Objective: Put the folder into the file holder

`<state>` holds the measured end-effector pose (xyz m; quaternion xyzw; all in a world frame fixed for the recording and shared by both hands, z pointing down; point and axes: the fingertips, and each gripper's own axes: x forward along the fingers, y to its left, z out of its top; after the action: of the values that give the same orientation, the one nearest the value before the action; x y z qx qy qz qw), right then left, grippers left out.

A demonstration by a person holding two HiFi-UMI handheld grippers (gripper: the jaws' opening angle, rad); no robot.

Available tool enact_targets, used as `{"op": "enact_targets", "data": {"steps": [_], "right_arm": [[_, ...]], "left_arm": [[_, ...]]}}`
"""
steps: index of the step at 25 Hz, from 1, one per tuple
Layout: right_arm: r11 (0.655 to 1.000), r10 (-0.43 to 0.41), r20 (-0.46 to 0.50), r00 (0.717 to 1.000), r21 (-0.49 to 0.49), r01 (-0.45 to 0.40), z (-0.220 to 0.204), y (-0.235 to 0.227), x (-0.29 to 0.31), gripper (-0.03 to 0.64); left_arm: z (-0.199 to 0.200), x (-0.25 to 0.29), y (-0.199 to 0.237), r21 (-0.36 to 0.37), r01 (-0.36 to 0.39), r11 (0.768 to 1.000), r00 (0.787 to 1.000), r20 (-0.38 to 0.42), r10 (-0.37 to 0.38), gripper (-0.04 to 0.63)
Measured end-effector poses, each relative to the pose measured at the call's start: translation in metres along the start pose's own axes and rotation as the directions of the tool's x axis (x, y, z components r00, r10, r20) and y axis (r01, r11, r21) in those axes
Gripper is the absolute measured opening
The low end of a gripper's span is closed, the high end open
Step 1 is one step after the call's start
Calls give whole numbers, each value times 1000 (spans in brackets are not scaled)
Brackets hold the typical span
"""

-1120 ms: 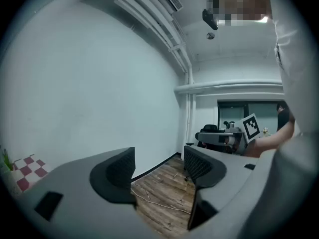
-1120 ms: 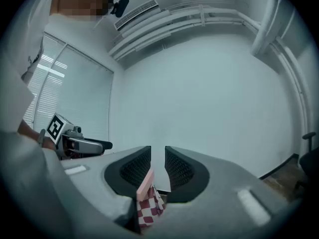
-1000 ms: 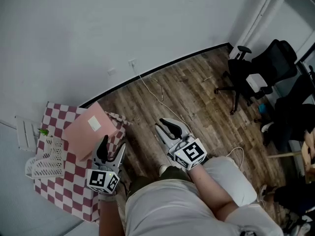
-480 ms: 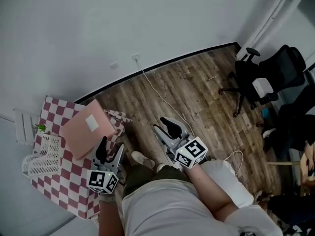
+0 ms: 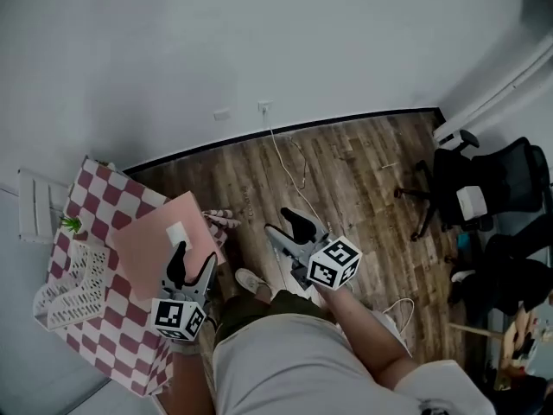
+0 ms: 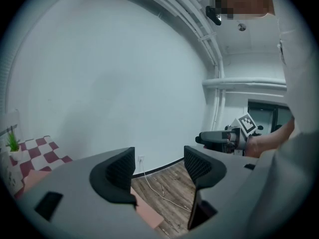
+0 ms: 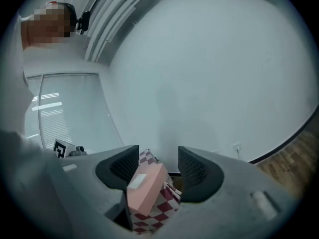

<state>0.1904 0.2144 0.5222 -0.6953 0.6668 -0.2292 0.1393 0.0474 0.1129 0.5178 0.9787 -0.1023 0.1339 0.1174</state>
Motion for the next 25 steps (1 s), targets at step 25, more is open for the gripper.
{"op": "enact_targets", "data": {"steps": [25], "right_arm": [[862, 449, -530, 720, 468, -193, -140, -18, 167, 278]], "left_arm": [[-54, -49, 93, -247, -504, 828, 863, -112, 492, 304]]}}
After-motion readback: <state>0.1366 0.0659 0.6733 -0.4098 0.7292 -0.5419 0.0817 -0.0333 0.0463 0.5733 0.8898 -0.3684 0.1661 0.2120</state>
